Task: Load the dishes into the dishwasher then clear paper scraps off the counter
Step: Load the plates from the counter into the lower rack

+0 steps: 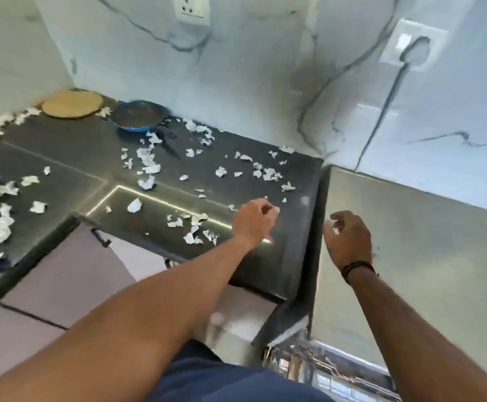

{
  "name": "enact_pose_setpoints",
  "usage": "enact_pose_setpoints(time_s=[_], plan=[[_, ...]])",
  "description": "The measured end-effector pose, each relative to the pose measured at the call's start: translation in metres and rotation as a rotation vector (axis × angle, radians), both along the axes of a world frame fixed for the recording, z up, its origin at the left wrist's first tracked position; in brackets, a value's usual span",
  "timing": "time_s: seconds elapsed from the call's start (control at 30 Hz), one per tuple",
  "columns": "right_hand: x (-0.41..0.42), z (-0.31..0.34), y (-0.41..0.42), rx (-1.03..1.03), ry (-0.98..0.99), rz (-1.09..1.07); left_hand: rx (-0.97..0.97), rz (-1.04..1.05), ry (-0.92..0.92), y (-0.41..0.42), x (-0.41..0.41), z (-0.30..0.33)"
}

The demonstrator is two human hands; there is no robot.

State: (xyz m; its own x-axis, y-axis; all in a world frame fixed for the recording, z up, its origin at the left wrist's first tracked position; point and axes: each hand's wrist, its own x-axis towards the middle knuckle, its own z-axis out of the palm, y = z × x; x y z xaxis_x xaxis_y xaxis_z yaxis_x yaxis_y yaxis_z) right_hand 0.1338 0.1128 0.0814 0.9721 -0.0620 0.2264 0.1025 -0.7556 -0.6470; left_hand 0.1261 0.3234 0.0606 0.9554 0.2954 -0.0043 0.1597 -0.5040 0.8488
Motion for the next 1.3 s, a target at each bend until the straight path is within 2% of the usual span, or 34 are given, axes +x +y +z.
enact_pose_setpoints(time_s=[0.17, 0.47, 0.63, 0.77, 0.93, 1.13, 1.3], plan=[[0.057, 0.003, 0.122, -0.05, -0.002, 0.21, 0.003, 0.281, 0.016, 0.131, 0.009, -0.004], [0.104, -0.007, 0.334, -0.045, 0.067, 0.479, 0.096, 0.584, 0.023, 0.342, 0.001, -0.017], [0.114, -0.022, 0.433, -0.039, 0.133, 0.618, 0.186, 0.611, 0.07, 0.419, -0.014, -0.035], [0.116, -0.027, 0.495, -0.06, 0.165, 0.733, 0.219, 0.552, 0.11, 0.459, -0.007, -0.053], [0.133, -0.037, 0.562, -0.056, 0.177, 0.845, 0.146, 0.51, 0.142, 0.492, 0.018, -0.076], [0.164, -0.054, 0.629, 0.007, 0.245, 0.873, 0.235, 0.543, 0.098, 0.544, 0.063, -0.091], [0.206, -0.071, 0.69, -0.043, 0.262, 0.9, 0.253, 0.616, 0.083, 0.598, 0.104, -0.093]])
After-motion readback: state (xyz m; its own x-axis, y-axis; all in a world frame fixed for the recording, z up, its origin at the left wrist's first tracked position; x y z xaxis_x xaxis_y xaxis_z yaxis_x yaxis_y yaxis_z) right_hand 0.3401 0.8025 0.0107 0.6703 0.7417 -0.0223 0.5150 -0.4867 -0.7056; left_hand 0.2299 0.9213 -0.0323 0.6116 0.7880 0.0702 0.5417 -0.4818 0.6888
